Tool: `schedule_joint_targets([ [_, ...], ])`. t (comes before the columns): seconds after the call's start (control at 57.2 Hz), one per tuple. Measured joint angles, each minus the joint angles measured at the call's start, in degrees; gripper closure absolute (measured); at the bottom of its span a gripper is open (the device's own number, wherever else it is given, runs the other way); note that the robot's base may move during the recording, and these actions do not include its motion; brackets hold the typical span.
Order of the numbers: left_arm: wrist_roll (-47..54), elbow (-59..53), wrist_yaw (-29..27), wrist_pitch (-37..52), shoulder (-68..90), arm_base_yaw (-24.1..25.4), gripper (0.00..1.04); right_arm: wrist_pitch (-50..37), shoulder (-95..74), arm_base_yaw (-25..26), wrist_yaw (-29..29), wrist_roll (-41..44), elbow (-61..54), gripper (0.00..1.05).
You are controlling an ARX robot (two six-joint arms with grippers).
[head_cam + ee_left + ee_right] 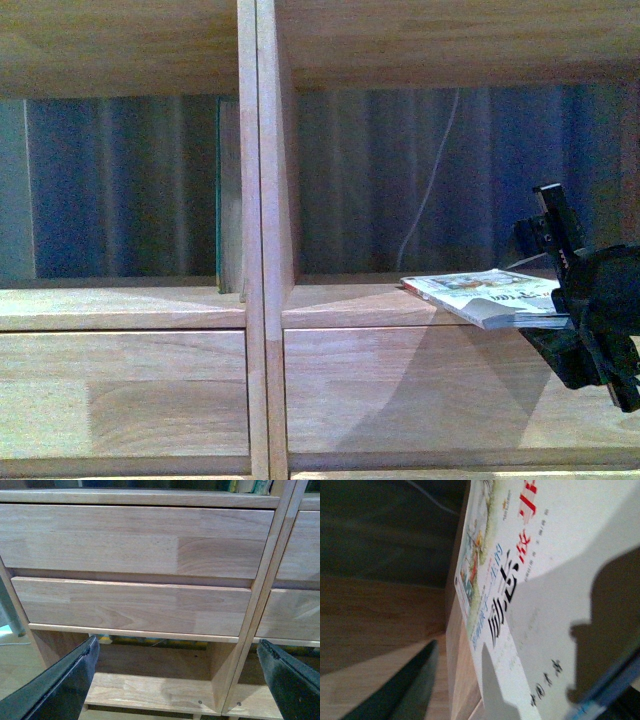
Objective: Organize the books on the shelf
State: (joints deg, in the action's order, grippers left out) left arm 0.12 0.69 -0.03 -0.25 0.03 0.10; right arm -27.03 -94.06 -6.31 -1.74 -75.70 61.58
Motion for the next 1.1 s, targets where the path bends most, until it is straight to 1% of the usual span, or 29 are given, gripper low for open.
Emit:
schedule_joint_targets([
  [0.14,0.0,0.0,0.0,0.0,0.0,0.0,0.07,1.0,-1.9,-0.4,-1.8,0.1,2.2,0.60],
  [0.35,0.0,0.0,0.0,0.0,0.0,0.0,0.07,-0.1,-3.5,-1.0,-1.7,0.6,3.3,0.91],
  [0.384,0.0,0.0,0.0,0.0,0.0,0.0,0.07,-0.9,-3.5,-1.0,-1.6,0.6,3.3,0.95],
  [0.419,0.0,0.0,0.0,0.0,0.0,0.0,0.07,-1.4,-3.5,-1.0,-1.4,0.6,3.1,0.97],
  [0.472,0.0,0.0,0.0,0.0,0.0,0.0,0.07,-2.9,-3.2,-1.0,-0.7,0.6,2.3,0.97],
  [0.507,-1.5,0.0,3.9,1.1,0.6,1.0,0.07,-4.2,-2.9,-0.9,0.0,0.6,1.2,0.97],
  [0.542,-4.1,0.0,12.0,4.2,1.8,3.7,0.07,-5.1,-2.6,-0.7,0.7,0.6,0.2,0.97],
  [0.559,-5.3,0.0,17.4,6.6,3.0,5.9,0.07,-5.4,-2.5,-0.6,0.8,0.6,-0.2,0.97],
  [0.577,-6.6,0.0,20.1,7.7,3.7,7.0,0.07,-6.1,-2.1,-0.5,1.1,0.6,-0.9,0.97],
  [0.594,-7.9,0.0,24.9,9.7,5.0,9.1,0.07,-6.4,-1.9,-0.5,1.3,0.5,-1.2,0.97],
  [0.612,-8.9,0.0,26.8,10.6,5.7,10.0,0.07,-6.8,-1.8,-0.4,1.5,0.5,-1.6,0.97],
  [0.629,-9.8,0.1,30.7,12.5,7.2,11.9,0.07,-7.4,-1.4,-0.3,2.1,0.5,-2.2,0.97],
  [0.647,-10.2,0.2,32.3,13.3,8.0,12.7,0.07,-7.6,-1.1,-0.2,2.5,0.5,-2.6,0.97],
  [0.664,-11.0,0.4,35.5,14.9,9.6,14.2,0.07,-8.0,-0.7,0.0,2.9,0.5,-3.2,0.97],
  [0.717,-11.4,1.2,38.9,17.2,13.3,15.8,0.07,-9.0,0.6,0.5,4.2,0.6,-4.5,0.97],
  [0.786,-11.1,4.0,42.2,17.7,20.3,17.3,0.07,-10.7,2.7,1.3,5.9,0.7,-6.5,0.97],
  [0.944,-12.9,10.5,44.5,25.3,39.5,18.1,0.07,-14.4,7.9,2.3,10.3,1.7,-9.8,0.97],
  [1.014,-15.8,13.5,44.9,30.5,47.6,18.0,0.07,-15.8,9.4,2.3,12.0,2.1,-10.5,0.97],
  [1.101,-22.1,18.4,46.2,36.4,57.4,17.4,0.07,-17.2,10.6,1.6,13.7,3.3,-11.0,0.97],
])
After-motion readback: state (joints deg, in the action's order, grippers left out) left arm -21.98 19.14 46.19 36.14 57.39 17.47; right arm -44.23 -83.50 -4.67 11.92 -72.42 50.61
